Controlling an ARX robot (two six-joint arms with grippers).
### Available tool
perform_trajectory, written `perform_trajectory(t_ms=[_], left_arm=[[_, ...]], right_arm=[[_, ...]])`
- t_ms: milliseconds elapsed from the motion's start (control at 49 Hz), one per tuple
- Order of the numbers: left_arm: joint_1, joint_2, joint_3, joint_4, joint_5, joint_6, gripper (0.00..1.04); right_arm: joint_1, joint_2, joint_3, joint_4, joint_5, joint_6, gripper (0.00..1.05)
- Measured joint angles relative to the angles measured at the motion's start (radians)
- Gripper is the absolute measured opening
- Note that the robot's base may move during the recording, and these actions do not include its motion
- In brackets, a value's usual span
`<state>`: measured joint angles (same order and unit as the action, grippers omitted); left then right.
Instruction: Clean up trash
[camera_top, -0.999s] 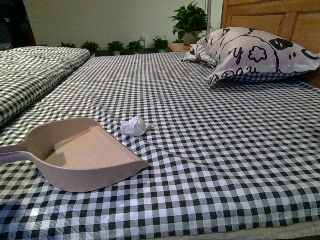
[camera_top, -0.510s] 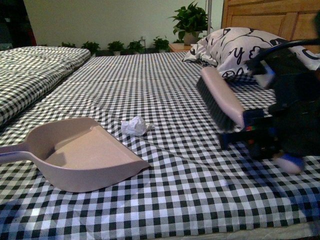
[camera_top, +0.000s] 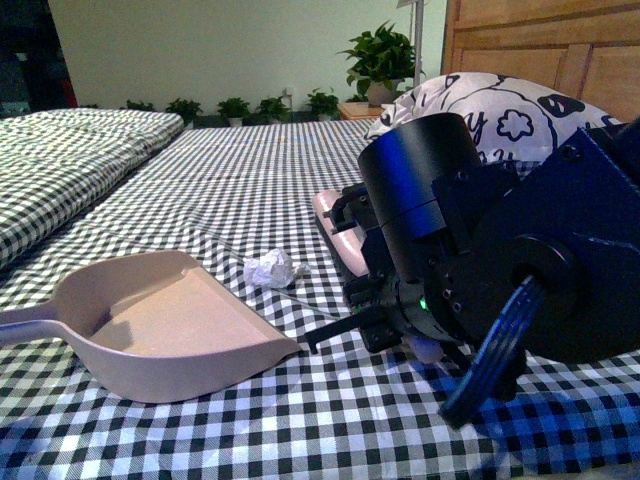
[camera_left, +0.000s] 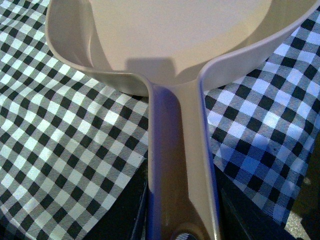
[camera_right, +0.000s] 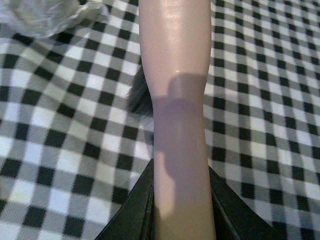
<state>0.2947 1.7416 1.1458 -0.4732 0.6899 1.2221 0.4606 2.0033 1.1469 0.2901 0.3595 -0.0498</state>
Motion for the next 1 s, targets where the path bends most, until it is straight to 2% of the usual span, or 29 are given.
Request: perform_trajectory(t_ms=[245,428,571,734,999], left_arm=[[0.0,0.0,0.0,0.0,0.0,0.0,0.29],[0.0,0.0,0.0,0.0,0.0,0.0,0.29],[0.0,0.0,0.0,0.0,0.0,0.0,0.29],[0.0,0.0,0.0,0.0,0.0,0.0,0.29],[0.0,0.0,0.0,0.0,0.0,0.0,0.29]], right_arm=[[-0.045,0.041,0.063,0.007,0.114,-0.138,0.21],[-0.047,0.063,0.121,-0.104,0.103,-0.247,0.21],[-0.011,0.064,0.159,-0.188,0.024,-0.317,0.21],[0.012,0.051,0.184,-0.249,-0.053,-0.326,0.21],[0.021,-0.091,0.219,-0.404,-0.342,-0.296,0.21]])
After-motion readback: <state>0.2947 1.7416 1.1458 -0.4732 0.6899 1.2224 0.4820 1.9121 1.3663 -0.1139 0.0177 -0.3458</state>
